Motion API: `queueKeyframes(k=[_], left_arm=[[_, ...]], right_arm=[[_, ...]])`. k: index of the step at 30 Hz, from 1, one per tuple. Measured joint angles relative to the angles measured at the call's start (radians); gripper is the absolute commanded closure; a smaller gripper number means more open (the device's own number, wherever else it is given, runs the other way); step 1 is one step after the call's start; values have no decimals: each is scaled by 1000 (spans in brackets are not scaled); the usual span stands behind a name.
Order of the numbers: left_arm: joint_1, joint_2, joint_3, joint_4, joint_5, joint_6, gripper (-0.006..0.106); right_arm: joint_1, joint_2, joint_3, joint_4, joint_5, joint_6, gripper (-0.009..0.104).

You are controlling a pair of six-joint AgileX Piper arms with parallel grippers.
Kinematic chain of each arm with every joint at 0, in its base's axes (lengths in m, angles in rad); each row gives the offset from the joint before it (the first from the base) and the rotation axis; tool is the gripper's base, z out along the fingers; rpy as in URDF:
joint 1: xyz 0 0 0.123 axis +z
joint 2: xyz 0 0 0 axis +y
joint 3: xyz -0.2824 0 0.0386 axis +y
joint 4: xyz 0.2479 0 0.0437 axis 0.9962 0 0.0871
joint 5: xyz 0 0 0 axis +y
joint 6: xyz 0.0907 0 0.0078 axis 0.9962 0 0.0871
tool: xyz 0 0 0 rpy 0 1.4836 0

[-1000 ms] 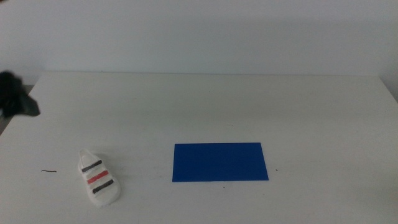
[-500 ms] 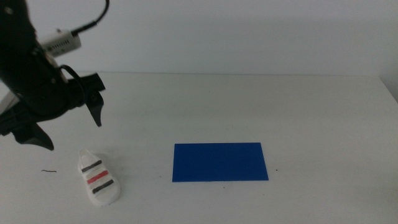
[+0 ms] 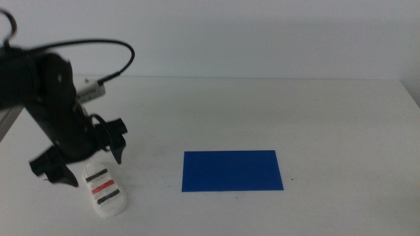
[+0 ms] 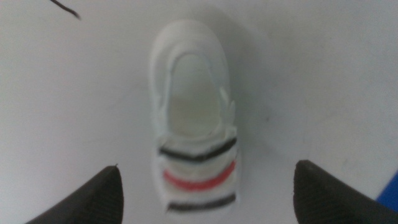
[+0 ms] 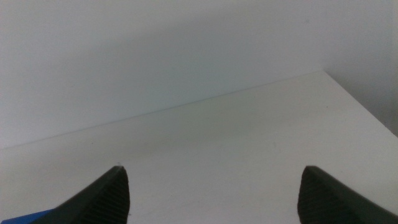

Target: Use one arm to grab the shoe from the table and place it on the mat.

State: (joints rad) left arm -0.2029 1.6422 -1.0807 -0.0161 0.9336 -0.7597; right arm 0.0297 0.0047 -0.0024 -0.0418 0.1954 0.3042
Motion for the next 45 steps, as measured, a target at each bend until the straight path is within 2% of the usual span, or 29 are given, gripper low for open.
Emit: queueKeyframes(k=[6,11,14,16,19,23,26,31,40,45], left_arm=[[-4,18,118,-22,-178,-44,7],[-4,82,129,-22,-208,-56,7],[-4,110,131,-20,-208,-54,13],[-4,116,131,-18,-208,-44,23],[-4,116,131,-17,-208,-25,46],[-7,118,116,-36,-175,-7,84],[-39,120,57,-49,-110,17,101],[-163,155,-151,-45,3,23,102],[-389,420,-595,-41,213,27,101],[-450,503,-696,-28,265,87,101]], right_arm=[[0,0,0,0,0,0,16],[0,0,0,0,0,0,16],[0,0,0,0,0,0,16],[0,0,0,0,0,0,16],[0,0,0,0,0,0,16],[0,0,0,0,0,0,16],[0,0,0,0,0,0,16],[0,0,0,0,0,0,16],[0,0,0,0,0,0,16],[0,0,0,0,0,0,16]])
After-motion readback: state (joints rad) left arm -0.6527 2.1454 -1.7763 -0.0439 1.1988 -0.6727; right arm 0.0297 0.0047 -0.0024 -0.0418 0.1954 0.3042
